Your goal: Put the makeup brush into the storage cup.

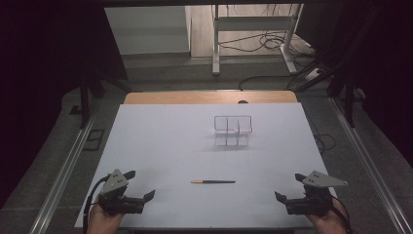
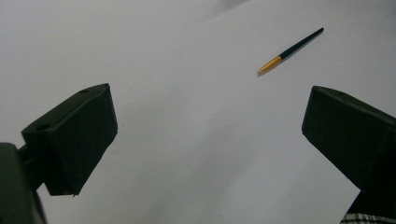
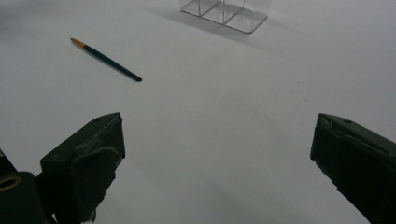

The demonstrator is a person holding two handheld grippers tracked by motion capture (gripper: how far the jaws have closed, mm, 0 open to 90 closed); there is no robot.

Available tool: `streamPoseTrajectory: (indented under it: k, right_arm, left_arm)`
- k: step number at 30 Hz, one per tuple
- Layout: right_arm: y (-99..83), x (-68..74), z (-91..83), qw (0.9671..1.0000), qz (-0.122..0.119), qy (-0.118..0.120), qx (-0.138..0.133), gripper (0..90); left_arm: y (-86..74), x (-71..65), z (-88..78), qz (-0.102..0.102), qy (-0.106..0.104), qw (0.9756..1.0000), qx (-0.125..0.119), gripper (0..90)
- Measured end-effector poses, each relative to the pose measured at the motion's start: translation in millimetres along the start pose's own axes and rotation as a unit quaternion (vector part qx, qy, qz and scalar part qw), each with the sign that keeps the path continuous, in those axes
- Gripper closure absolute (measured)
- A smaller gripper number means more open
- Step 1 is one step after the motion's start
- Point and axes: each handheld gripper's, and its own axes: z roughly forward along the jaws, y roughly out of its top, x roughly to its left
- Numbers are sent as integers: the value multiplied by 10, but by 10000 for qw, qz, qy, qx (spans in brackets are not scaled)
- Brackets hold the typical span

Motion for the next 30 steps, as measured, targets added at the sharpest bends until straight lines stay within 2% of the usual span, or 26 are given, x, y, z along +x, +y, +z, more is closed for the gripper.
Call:
streamPoseTrajectory:
  k: [7,13,19,30]
  right_arm:
    - [1,-4,19,9999,56,16,106,19]
    - [23,9,38,9999,131,57,89,6]
    - [108,64,43,9999,-80,-20,92,0]
    - [184,112,72,9998,-150,93,131,0]
  left_arm:
    - [-3,13,-1,-70,-56,10000,8,37]
    - [-1,5,-9,-11,-78,10000,15,37]
    - [-2,10,-14,-39,-88,10000,-3,37]
    - [-3,11,-9,-34,-69,10000,24,37]
